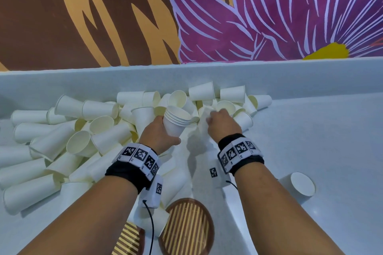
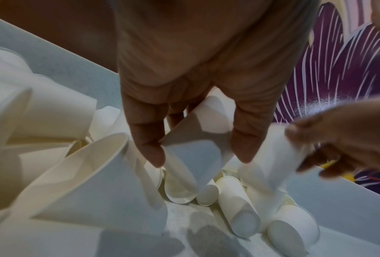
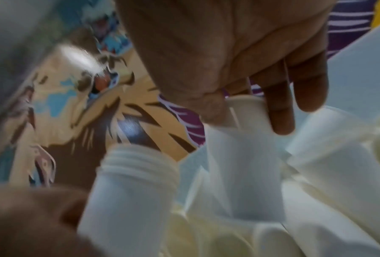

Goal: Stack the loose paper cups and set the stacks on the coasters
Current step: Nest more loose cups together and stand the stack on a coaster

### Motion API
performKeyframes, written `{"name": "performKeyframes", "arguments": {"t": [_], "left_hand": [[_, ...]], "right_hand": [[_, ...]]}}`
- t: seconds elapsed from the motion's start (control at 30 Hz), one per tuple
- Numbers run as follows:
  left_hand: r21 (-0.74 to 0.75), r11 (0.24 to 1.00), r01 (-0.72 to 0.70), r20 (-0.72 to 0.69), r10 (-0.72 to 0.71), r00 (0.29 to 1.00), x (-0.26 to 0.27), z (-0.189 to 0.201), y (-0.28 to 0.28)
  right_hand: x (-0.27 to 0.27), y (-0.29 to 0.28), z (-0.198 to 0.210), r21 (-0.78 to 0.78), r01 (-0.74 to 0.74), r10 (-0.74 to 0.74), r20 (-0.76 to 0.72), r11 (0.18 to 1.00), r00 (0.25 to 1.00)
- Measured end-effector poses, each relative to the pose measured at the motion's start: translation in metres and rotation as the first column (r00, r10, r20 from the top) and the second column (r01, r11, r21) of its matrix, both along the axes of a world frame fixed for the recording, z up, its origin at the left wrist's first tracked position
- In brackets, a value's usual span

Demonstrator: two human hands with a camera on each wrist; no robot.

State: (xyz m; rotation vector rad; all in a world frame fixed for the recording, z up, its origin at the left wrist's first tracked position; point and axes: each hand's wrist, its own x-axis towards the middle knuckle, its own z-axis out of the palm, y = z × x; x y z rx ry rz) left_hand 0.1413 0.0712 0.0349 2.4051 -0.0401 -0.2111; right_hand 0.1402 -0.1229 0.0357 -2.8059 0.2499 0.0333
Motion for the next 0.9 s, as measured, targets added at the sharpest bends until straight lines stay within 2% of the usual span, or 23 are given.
{"name": "performKeyframes", "arguments": {"t": [0.1,0.17,0.27,0.33,0.37,0.47,0.53,0.6,0.7,0.77,0.9], "left_hand": [[0.039,0.999,0.014,-0.03,-0.013,0.999,0.001,-0.003,-0.001],[0.054,0.998,0.027,-0.033,-0.025,0.999,0.002,-0.006,-0.003],[0.053,0.998,0.039,-0.017,-0.038,0.999,0.004,-0.007,-0.009],[0.032,0.999,0.041,-0.006,-0.041,0.999,0.005,-0.007,-0.013],[0.023,0.999,0.042,0.002,-0.042,0.999,0.005,-0.008,-0.015],[0.004,0.999,0.032,0.018,-0.032,0.999,0.007,-0.01,-0.017],[-0.005,1.0,0.03,0.011,-0.03,0.999,0.009,-0.012,-0.017],[-0.016,0.999,0.03,-0.001,-0.03,1.0,0.01,-0.013,-0.018],[-0.019,0.999,0.032,-0.012,-0.032,0.999,0.012,-0.013,-0.02],[-0.016,0.999,0.038,-0.016,-0.038,0.999,0.013,-0.013,-0.022],[-0.002,0.999,0.052,-0.02,-0.052,0.998,0.016,-0.015,-0.023]], "right_hand": [[0.002,0.005,0.037,0.043,0.001,-0.014,0.302,0.999,0.953],[-0.001,0.012,0.053,0.041,-0.057,0.036,0.4,0.998,0.916],[-0.001,0.025,0.058,0.026,-0.193,0.177,0.296,0.981,0.939],[0.001,0.029,0.05,0.133,-0.267,0.234,0.22,0.955,0.947],[0.002,0.029,0.046,0.208,-0.292,0.244,0.228,0.934,0.943],[0.007,0.025,0.038,0.313,-0.268,0.155,0.342,0.911,0.927],[0.015,0.015,0.03,0.299,-0.144,0.027,0.366,0.943,0.93],[0.025,0.003,0.017,0.197,-0.023,-0.037,0.296,0.98,0.954],[0.035,-0.01,-0.003,-0.024,0.063,-0.063,0.014,0.998,0.998],[0.037,-0.016,-0.014,-0.052,0.086,-0.091,-0.108,0.995,0.99],[0.039,-0.016,-0.022,-0.093,0.08,-0.094,-0.162,0.992,0.982]]}}
